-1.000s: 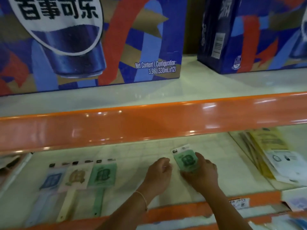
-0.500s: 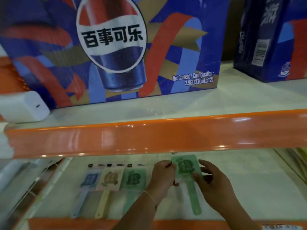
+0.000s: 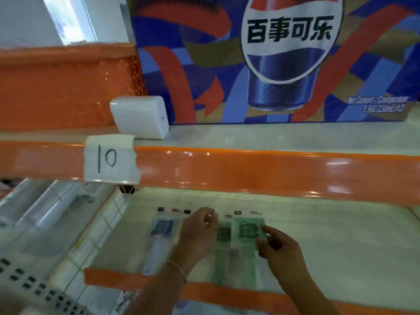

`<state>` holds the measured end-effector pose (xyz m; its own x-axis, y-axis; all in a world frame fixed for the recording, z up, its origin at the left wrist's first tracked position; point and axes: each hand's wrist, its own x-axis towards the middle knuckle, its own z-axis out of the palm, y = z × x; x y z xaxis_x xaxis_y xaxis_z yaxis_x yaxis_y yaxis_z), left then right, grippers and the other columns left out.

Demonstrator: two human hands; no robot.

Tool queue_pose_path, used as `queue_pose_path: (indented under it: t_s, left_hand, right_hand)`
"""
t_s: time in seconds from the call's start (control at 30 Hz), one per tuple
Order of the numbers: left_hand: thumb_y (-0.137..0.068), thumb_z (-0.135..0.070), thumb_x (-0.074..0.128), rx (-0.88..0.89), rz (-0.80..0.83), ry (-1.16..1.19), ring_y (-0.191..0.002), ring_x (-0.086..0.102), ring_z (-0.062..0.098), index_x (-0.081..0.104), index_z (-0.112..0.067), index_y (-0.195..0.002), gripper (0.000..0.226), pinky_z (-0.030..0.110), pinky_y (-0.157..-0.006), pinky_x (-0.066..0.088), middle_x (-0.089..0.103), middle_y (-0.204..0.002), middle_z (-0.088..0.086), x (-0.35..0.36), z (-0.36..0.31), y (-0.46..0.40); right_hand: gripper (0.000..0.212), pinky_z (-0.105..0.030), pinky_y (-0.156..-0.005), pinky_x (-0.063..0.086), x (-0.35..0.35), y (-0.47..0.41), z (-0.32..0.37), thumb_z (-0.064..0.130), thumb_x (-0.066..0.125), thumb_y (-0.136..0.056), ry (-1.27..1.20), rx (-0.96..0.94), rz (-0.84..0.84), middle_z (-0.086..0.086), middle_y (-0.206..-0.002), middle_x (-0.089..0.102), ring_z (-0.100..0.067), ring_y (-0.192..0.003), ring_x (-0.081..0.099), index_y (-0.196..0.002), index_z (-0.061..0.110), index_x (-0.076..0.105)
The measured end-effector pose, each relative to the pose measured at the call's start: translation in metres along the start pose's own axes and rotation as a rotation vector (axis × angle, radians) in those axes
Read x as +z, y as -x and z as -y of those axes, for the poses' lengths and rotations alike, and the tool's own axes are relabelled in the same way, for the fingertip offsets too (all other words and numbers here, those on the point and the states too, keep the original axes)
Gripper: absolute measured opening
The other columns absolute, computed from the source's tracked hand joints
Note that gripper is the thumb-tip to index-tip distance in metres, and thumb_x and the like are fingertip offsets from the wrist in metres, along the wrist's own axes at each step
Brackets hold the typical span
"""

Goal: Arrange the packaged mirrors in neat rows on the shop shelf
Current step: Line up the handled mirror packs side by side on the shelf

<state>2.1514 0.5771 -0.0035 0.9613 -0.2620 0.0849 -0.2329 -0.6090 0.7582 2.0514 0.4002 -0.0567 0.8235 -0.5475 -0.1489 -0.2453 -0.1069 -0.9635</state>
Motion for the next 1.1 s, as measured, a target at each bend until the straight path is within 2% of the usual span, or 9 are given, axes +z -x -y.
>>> queue_pose_path:
  t_s: [0.17, 0.37, 0.47, 0.53, 0.63, 0.7, 0.8, 0.93, 1.1]
  left_hand:
    - [-0.095, -0.021, 0.052, 0.065, -0.149, -0.069, -0.072, 0.061, 0.009, 0.066, -0.02, -0.095, 0.014, 0.022, -0.065, 0.047, 0.066, -0.084, -0.004, -0.059, 0.052, -0.006]
    - [-0.095, -0.022, 0.054, -0.005, -0.172, -0.091, -0.115, 0.054, 0.025, 0.06, -0.008, -0.124, 0.032, 0.036, -0.097, 0.044, 0.06, -0.123, 0.01, -0.089, 0.13, -0.01]
    - [-0.095, -0.021, 0.055, -0.039, -0.165, -0.066, -0.119, 0.051, 0.028, 0.056, -0.006, -0.126, 0.035, 0.037, -0.098, 0.042, 0.058, -0.125, 0.013, -0.091, 0.152, -0.008]
    - [-0.096, -0.021, 0.053, -0.044, -0.15, -0.056, -0.114, 0.053, 0.024, 0.056, -0.006, -0.124, 0.032, 0.035, -0.094, 0.043, 0.058, -0.121, 0.01, -0.091, 0.159, -0.005]
    - [-0.097, -0.017, 0.05, 0.029, -0.128, -0.025, -0.078, 0.05, 0.002, 0.056, -0.017, -0.093, 0.007, 0.025, -0.071, 0.041, 0.055, -0.091, 0.0, -0.087, 0.162, 0.0]
    - [-0.097, -0.025, 0.046, 0.077, -0.132, -0.034, -0.068, 0.05, 0.004, 0.047, -0.017, -0.074, 0.024, 0.029, -0.061, 0.046, 0.056, -0.076, -0.003, -0.083, 0.169, -0.002]
    - [-0.094, -0.041, 0.035, 0.118, -0.126, -0.114, -0.065, 0.049, 0.014, 0.042, -0.023, -0.068, 0.032, 0.038, -0.058, 0.046, 0.047, -0.068, -0.004, -0.079, 0.182, -0.006]
    - [-0.093, -0.042, 0.034, 0.162, -0.127, -0.189, -0.068, 0.048, 0.013, 0.043, -0.024, -0.069, 0.032, 0.038, -0.062, 0.047, 0.046, -0.072, -0.006, -0.076, 0.186, -0.008]
    - [-0.094, -0.042, 0.037, 0.154, -0.106, -0.211, -0.074, 0.05, 0.014, 0.048, -0.022, -0.075, 0.03, 0.037, -0.067, 0.049, 0.049, -0.079, -0.006, -0.073, 0.192, -0.01]
  right_hand:
    - [0.033, -0.047, -0.075, 0.059, 0.04, 0.002, 0.0, 0.014, 0.067, -0.087, 0.131, -0.033, -0.049, -0.007, -0.079, 0.072, -0.027, -0.074, 0.07, -0.12, 0.015, 0.064]
    - [0.039, -0.02, -0.063, 0.052, 0.066, 0.006, -0.003, 0.023, 0.061, -0.091, 0.322, -0.067, -0.08, 0.004, -0.092, 0.068, -0.009, -0.075, 0.065, -0.129, 0.022, 0.056]
    - [0.041, -0.021, -0.072, 0.047, 0.073, 0.012, -0.001, 0.024, 0.056, -0.093, 0.462, -0.139, -0.086, 0.004, -0.094, 0.064, -0.012, -0.077, 0.061, -0.133, 0.017, 0.052]
    - [0.041, -0.025, -0.082, 0.045, 0.077, 0.015, -0.002, 0.025, 0.055, -0.094, 0.558, -0.181, -0.103, -0.004, -0.105, 0.067, -0.019, -0.089, 0.061, -0.132, 0.013, 0.053]
    - [0.034, -0.028, -0.093, 0.042, 0.084, 0.016, -0.01, 0.021, 0.059, -0.092, 0.611, -0.27, -0.15, -0.008, -0.115, 0.066, -0.023, -0.104, 0.059, -0.123, 0.007, 0.061]
    - [0.031, -0.03, -0.092, 0.045, 0.086, 0.014, -0.014, 0.02, 0.059, -0.091, 0.618, -0.312, -0.171, -0.007, -0.114, 0.067, -0.023, -0.102, 0.061, -0.119, 0.007, 0.064]
    - [0.026, -0.023, -0.076, 0.046, 0.087, 0.012, -0.015, 0.018, 0.061, -0.09, 0.615, -0.375, -0.186, -0.006, -0.099, 0.072, -0.014, -0.081, 0.061, -0.112, 0.006, 0.067]
    - [0.031, -0.03, -0.078, 0.053, 0.086, 0.011, -0.02, 0.028, 0.059, -0.091, 0.6, -0.33, -0.196, -0.002, -0.099, 0.072, -0.017, -0.084, 0.065, -0.116, 0.011, 0.066]
    - [0.028, -0.004, -0.059, 0.034, 0.086, 0.01, -0.018, 0.027, 0.057, -0.093, 0.608, -0.344, -0.177, 0.0, -0.083, 0.071, -0.002, -0.064, 0.054, -0.116, 0.014, 0.066]
